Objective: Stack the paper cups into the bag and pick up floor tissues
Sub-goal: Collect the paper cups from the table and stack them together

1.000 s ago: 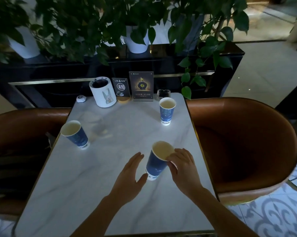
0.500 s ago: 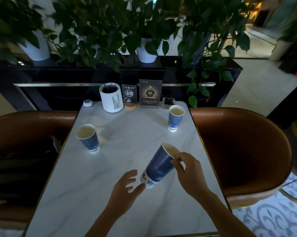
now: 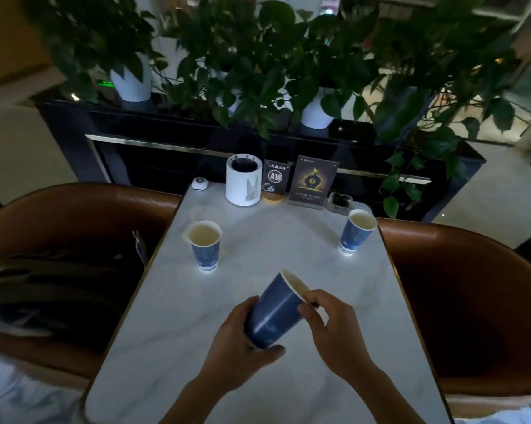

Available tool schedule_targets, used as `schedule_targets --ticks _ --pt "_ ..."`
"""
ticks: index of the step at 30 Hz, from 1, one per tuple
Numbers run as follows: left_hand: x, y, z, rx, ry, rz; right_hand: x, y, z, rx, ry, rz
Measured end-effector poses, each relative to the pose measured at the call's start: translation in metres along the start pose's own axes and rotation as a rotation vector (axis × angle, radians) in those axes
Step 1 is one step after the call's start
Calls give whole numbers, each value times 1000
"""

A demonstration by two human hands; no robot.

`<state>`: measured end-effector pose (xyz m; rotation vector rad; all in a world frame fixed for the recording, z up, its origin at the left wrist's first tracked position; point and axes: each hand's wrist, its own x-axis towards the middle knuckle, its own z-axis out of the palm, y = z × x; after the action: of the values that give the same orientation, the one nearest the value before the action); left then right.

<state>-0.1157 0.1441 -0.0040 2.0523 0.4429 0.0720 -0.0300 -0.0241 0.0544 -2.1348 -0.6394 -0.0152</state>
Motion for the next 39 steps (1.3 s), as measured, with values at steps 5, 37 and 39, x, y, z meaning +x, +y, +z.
schedule_targets --ticks 5,37,39 --pt "0 -12 -26 36 25 -24 7 -21 31 16 -78 -17" --pt "42 -113 -123 15 84 -261 105 -62 176 -54 -414 -99" --pt "45 -120 -127 20 97 -282 116 -63 178 -38 -452 -90"
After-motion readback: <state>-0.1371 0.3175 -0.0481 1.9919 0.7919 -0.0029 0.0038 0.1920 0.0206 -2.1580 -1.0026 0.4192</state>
